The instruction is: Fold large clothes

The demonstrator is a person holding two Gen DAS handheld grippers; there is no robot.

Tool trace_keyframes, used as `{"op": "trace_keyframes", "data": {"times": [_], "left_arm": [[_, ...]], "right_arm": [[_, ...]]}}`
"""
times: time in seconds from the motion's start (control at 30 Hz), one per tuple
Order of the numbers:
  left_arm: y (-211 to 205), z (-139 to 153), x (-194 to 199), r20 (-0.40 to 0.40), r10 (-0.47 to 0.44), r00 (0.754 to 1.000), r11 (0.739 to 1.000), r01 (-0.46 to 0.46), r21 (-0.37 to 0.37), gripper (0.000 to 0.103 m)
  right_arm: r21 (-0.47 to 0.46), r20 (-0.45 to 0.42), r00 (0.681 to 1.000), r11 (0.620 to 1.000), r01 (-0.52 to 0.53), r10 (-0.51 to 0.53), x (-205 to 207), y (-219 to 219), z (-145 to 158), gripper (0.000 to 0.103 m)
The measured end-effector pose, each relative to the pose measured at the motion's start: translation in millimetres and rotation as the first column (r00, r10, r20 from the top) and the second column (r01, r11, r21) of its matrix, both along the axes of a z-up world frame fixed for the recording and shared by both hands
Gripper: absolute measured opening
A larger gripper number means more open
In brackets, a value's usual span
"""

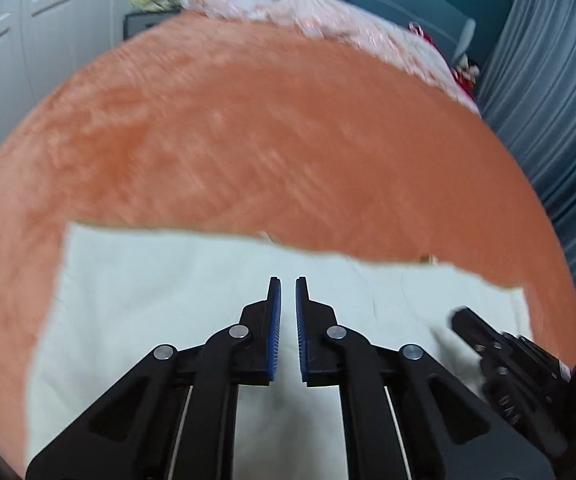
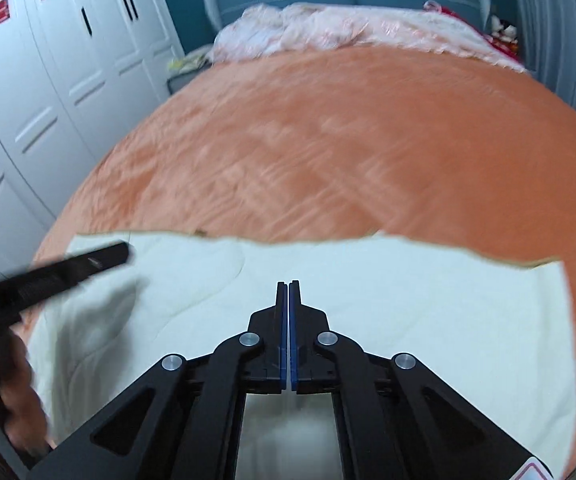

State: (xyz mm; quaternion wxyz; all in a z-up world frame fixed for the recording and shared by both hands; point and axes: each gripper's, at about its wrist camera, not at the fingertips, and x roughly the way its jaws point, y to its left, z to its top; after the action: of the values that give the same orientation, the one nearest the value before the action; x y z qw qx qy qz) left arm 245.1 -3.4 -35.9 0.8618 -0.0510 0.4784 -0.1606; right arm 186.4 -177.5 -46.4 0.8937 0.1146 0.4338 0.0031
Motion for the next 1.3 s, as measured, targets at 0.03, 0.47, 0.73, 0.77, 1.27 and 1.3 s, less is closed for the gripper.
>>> {"op": "trace_keyframes", "data": {"times": [0.03,0.47,0.73,0.77,1.27,1.3], "left_arm": [[-7,-13,0,-0.02,-0.006,1.0,1.0,0.006,0.003,0.003],[-24,-79,0,0.047,0.021,0.999,0.999,-0.023,0.031,0.0],[-28,-83,-1,0.089,0.031,0.995,0.997,-0.037,0.061,0.0],[-30,-83,-2,0.095,0.032,0.995,0.997,-0.039,0.07,0.0],[-12,-31,-28,0.022,0.063,0.998,0.994,-0.065,0.091,0.001],[-4,-25,-39,0.017,0.067,0.998,0.996,-0.067,0.061,0.001]], "right_arm": [[0.003,-0.019,1.0,1.0,-0.001,0.001,3,4,-9,0.0],[-0.01,-0.05,0.999,1.0,0.011,-0.012,23,14,-70,0.0],[-0.037,-0.016,1.0,0.999,0.019,-0.019,22,17,-74,0.0],[-0.043,-0.012,1.0,0.999,0.021,-0.021,22,18,-74,0.0],[0.047,0.048,0.992,0.992,0.114,-0.116,-25,-4,-8,0.0],[0.055,0.063,0.992,0.993,0.109,-0.112,-39,-5,-2,0.0]]}}
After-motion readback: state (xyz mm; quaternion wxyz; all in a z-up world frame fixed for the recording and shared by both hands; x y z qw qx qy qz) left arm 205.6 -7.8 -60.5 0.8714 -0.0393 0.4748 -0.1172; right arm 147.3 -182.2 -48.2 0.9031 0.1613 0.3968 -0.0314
